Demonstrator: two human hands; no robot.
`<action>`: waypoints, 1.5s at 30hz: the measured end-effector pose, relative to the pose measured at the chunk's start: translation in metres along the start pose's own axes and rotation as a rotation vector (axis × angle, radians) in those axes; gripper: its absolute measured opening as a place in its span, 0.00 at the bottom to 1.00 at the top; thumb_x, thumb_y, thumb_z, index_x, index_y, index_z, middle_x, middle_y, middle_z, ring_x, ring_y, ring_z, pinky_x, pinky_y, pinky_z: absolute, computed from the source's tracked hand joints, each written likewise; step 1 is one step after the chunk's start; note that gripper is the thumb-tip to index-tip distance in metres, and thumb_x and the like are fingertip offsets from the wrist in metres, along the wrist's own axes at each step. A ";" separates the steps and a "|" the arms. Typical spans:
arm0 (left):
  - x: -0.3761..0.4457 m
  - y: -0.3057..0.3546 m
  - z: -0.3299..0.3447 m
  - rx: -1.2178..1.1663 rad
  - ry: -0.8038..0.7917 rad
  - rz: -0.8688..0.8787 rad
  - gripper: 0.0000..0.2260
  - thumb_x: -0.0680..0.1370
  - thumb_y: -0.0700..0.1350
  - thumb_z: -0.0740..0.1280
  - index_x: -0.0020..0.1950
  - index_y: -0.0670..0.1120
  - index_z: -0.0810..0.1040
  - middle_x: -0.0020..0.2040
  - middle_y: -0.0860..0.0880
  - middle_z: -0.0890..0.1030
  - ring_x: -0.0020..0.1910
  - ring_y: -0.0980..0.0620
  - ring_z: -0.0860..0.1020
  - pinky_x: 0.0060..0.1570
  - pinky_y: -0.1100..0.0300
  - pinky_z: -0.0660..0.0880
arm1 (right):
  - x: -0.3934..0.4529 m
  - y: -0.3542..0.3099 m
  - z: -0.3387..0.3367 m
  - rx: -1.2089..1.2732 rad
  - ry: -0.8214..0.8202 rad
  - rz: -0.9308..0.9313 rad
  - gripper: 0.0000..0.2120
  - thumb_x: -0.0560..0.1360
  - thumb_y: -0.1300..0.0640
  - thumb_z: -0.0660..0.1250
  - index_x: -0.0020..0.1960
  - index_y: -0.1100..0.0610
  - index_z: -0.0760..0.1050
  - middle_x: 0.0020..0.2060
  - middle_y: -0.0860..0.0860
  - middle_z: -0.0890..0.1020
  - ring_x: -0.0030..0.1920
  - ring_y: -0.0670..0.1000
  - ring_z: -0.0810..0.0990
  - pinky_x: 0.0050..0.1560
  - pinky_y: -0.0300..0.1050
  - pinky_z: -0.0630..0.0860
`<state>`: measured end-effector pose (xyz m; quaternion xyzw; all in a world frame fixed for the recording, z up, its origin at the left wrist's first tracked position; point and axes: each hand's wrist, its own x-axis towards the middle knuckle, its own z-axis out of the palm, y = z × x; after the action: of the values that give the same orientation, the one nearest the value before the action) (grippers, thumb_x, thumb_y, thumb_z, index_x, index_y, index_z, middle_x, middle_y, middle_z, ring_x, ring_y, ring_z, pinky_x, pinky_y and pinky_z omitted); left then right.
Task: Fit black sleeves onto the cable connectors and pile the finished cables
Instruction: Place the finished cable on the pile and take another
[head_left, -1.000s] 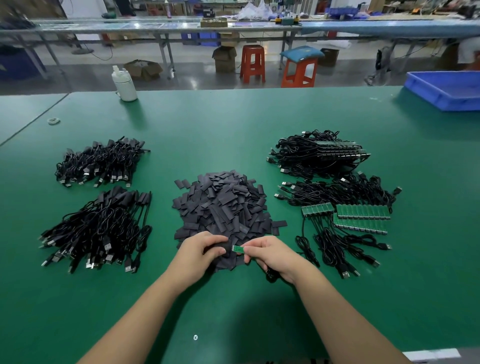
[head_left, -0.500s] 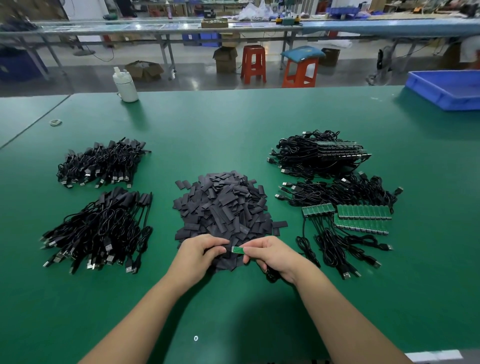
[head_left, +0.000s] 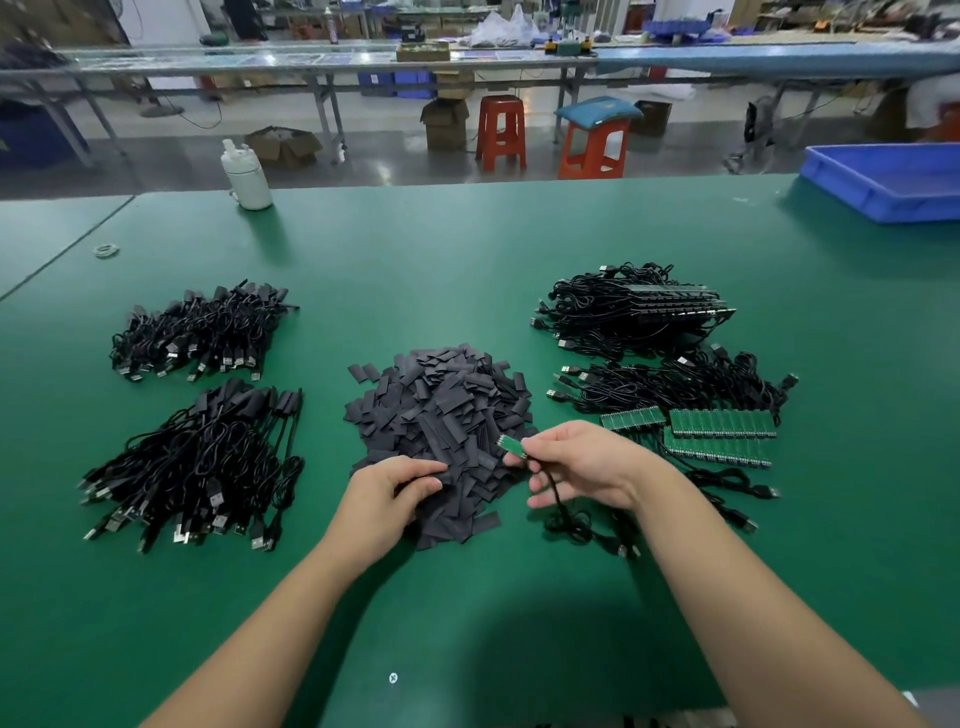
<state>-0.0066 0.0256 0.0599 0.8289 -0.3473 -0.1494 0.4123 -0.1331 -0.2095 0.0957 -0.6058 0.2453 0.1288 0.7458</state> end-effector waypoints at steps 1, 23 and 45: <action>0.000 0.001 0.000 0.000 -0.003 0.002 0.08 0.77 0.44 0.71 0.55 0.54 0.84 0.45 0.59 0.83 0.35 0.68 0.76 0.43 0.67 0.70 | -0.003 -0.002 -0.003 -0.010 0.016 -0.003 0.13 0.81 0.57 0.64 0.57 0.66 0.80 0.33 0.48 0.81 0.34 0.47 0.79 0.40 0.45 0.82; 0.001 -0.011 0.001 0.003 -0.008 -0.005 0.09 0.77 0.44 0.72 0.52 0.58 0.84 0.40 0.62 0.82 0.34 0.66 0.78 0.38 0.73 0.70 | 0.017 0.051 0.059 -0.354 0.503 -0.069 0.10 0.81 0.56 0.65 0.54 0.58 0.83 0.36 0.50 0.83 0.36 0.47 0.79 0.52 0.49 0.81; -0.004 -0.002 0.013 0.000 0.019 0.120 0.10 0.75 0.42 0.73 0.54 0.53 0.85 0.46 0.60 0.83 0.48 0.63 0.79 0.52 0.69 0.73 | 0.014 0.043 0.042 -0.232 0.205 -0.157 0.08 0.77 0.63 0.71 0.53 0.53 0.84 0.38 0.50 0.86 0.35 0.44 0.81 0.40 0.38 0.79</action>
<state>-0.0155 0.0217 0.0497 0.8080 -0.3922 -0.1166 0.4239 -0.1338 -0.1599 0.0582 -0.7149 0.2556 0.0353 0.6498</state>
